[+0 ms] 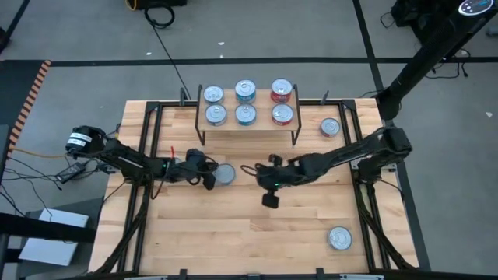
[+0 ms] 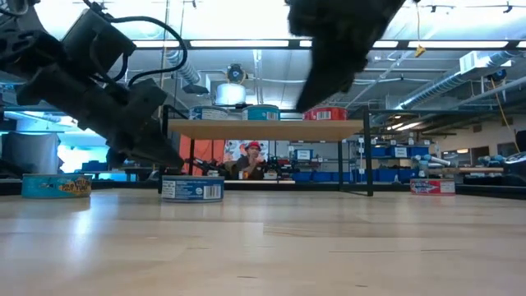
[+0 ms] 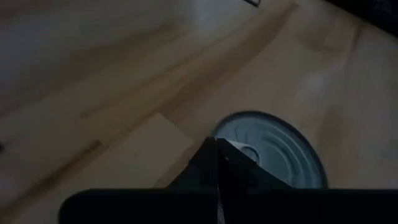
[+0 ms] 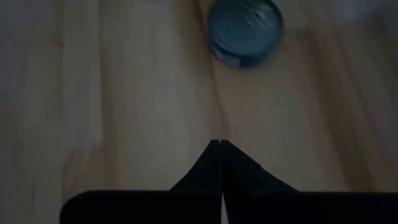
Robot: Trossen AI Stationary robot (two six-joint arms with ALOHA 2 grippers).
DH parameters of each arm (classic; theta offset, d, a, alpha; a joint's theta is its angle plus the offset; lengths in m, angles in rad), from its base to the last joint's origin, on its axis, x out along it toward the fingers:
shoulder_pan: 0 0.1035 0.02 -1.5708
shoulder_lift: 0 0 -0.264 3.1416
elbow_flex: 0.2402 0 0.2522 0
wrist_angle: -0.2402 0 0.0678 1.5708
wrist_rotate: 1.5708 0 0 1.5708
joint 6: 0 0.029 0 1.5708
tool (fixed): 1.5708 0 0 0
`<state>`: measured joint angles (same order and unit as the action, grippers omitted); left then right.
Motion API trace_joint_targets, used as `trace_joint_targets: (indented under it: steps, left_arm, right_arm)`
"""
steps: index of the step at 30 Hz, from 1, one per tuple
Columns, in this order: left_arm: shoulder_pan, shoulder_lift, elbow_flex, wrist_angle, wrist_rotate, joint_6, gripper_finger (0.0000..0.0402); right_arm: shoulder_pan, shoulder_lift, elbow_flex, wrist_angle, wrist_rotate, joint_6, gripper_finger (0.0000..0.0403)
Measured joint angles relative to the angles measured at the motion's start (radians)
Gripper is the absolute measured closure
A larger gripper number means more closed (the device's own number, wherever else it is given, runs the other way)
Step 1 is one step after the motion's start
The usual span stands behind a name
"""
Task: Stack canned seafood by type on shelf
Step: Stack the blue tuna can on top of the other blue can on the shelf
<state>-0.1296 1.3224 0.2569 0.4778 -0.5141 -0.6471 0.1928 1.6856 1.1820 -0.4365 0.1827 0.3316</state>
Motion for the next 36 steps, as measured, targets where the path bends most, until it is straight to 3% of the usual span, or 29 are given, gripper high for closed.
trace_joint_targets:
  steps: [5, 10, 14, 16, 20, 23, 31, 36]
  left_arm:
    - [0.029, 0.000, 0.000, -0.014, -0.042, 0.001, 0.0401]
    - [0.058, 0.027, 0.001, -0.020, -0.042, -0.008, 0.0401]
    - [0.058, 0.091, 0.001, 0.051, -0.036, 0.040, 0.0401]
    - [0.058, 0.139, 0.001, 0.114, 0.013, 0.071, 0.0401]
    - [0.055, 0.222, 0.001, 0.251, 0.092, 0.072, 0.0401]
    - [0.044, 0.263, 0.003, 0.334, 0.093, 0.060, 0.0401]
    - [0.038, 0.290, 0.023, 0.348, 0.133, 0.040, 0.0401]
    - [0.033, 0.289, 0.027, 0.349, 0.152, 0.040, 0.0401]
  right_arm:
    - [-0.020, 0.115, 0.000, 0.200, -0.027, -0.002, 0.0398]
    - [-0.053, 0.230, 0.000, 0.337, 0.046, 0.085, 0.0398]
    - [-0.070, 0.301, 0.000, 0.476, -0.032, 0.095, 0.0398]
    - [-0.072, 0.326, 0.001, 0.537, -0.055, 0.096, 0.0398]
    - [-0.072, 0.360, 0.024, 0.556, -0.052, 0.129, 0.0398]
    - [-0.074, 0.370, 0.027, 0.562, -0.041, 0.157, 0.0398]
    - [-0.075, 0.363, 0.026, 0.556, -0.038, 0.222, 0.0398]
    - [-0.076, 0.326, 0.026, 0.546, -0.016, 0.162, 0.0398]
